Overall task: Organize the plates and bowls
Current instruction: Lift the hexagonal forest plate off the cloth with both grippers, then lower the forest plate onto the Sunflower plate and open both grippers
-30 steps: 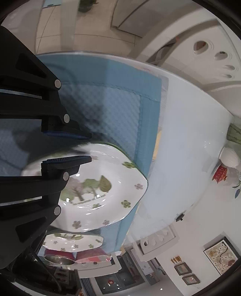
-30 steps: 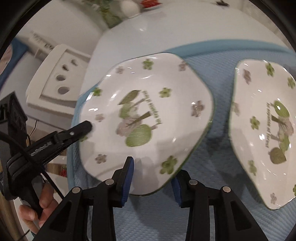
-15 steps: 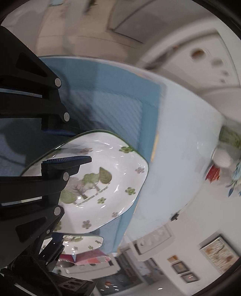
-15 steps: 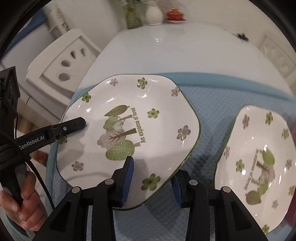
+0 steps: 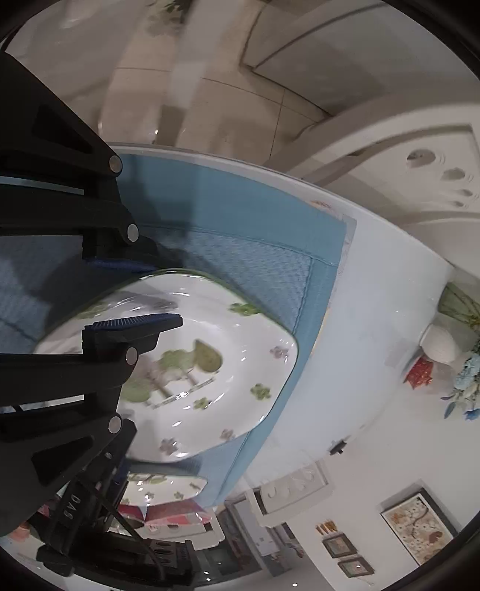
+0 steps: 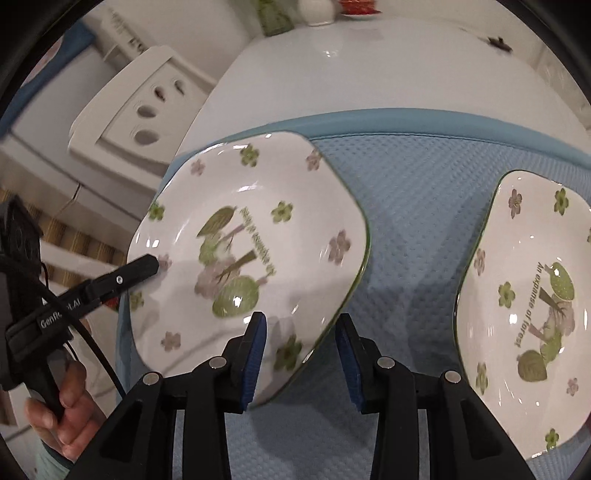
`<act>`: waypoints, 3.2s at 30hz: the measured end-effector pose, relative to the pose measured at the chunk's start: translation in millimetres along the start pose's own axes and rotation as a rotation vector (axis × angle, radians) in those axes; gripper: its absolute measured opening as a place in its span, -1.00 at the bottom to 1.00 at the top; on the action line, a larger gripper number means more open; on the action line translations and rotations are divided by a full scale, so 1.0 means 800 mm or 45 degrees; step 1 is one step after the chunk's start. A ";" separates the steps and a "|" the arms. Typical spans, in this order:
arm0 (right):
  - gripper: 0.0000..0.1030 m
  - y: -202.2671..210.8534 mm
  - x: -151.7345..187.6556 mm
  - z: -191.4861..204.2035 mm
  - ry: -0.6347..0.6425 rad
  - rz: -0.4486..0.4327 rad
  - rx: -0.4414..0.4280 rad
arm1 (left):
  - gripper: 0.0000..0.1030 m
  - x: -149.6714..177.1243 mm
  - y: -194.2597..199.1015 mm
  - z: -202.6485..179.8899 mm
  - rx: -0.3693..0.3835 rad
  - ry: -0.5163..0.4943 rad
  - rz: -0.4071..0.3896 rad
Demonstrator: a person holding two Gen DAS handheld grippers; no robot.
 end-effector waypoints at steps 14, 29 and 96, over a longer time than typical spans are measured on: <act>-0.26 0.020 -0.017 0.027 0.234 -0.146 0.103 | -0.63 0.017 0.037 -0.025 0.028 -0.158 -0.083; -0.27 0.152 0.038 0.075 0.366 -0.377 0.089 | -0.63 0.069 0.172 -0.072 0.105 -0.214 -0.304; -0.20 0.239 0.349 0.046 0.122 -0.144 -0.013 | -0.61 0.279 0.251 -0.041 -0.006 -0.057 -0.199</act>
Point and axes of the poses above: each gripper's, at about its wrist camera, not at the fingertips, and y roughly against the way its jaws point, z to its left, x to its underside, the point moved 6 cm from there along -y, roughly the way its jaws point, and after that the axes turned 12 degrees about y, right-handed, at the moved point
